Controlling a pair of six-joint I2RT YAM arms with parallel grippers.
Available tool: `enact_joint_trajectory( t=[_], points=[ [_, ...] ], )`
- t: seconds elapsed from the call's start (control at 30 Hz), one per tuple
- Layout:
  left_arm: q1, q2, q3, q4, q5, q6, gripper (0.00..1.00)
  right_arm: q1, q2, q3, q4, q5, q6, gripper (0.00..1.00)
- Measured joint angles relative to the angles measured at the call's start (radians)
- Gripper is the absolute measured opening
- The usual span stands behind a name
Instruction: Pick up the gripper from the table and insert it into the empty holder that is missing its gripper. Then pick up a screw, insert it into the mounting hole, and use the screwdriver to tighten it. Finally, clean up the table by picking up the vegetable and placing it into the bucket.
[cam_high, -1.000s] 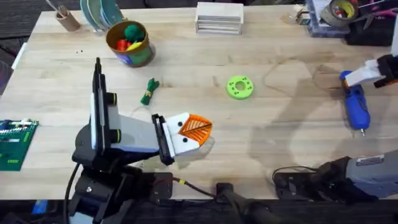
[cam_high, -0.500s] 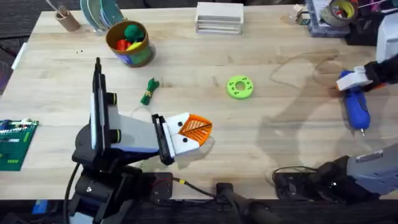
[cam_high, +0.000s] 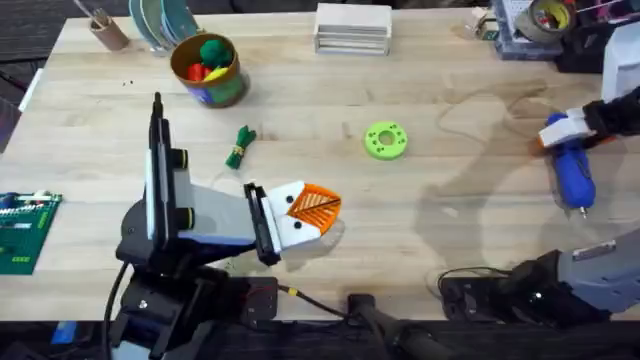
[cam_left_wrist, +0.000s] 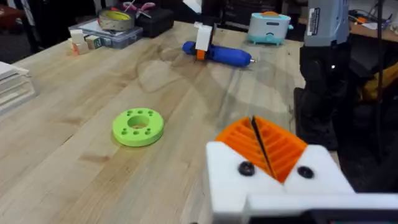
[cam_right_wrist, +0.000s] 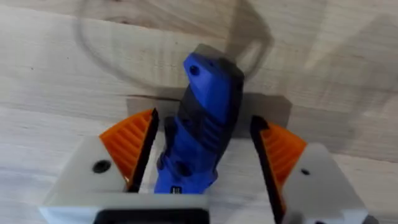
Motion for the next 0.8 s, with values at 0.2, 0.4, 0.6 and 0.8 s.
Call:
enact_joint_trajectory(
  t=[0.2,0.4,0.6,0.8],
  points=[
    [0.0,0.0,0.0,0.0,0.0,0.0,0.011,0.0,0.0,0.0,-0.001,0.0,0.0,0.961],
    [0.0,0.0,0.0,0.0,0.0,0.0,0.011,0.0,0.0,0.0,-0.007,0.001,0.0,0.961],
    [0.0,0.0,0.0,0.0,-0.002,0.0,0.011,0.0,0.0,0.0,-0.007,0.0,0.0,0.961],
    [0.0,0.0,0.0,0.001,-0.008,0.0,0.011,0.0,0.0,0.0,-0.005,0.001,0.0,0.929]
  ],
)
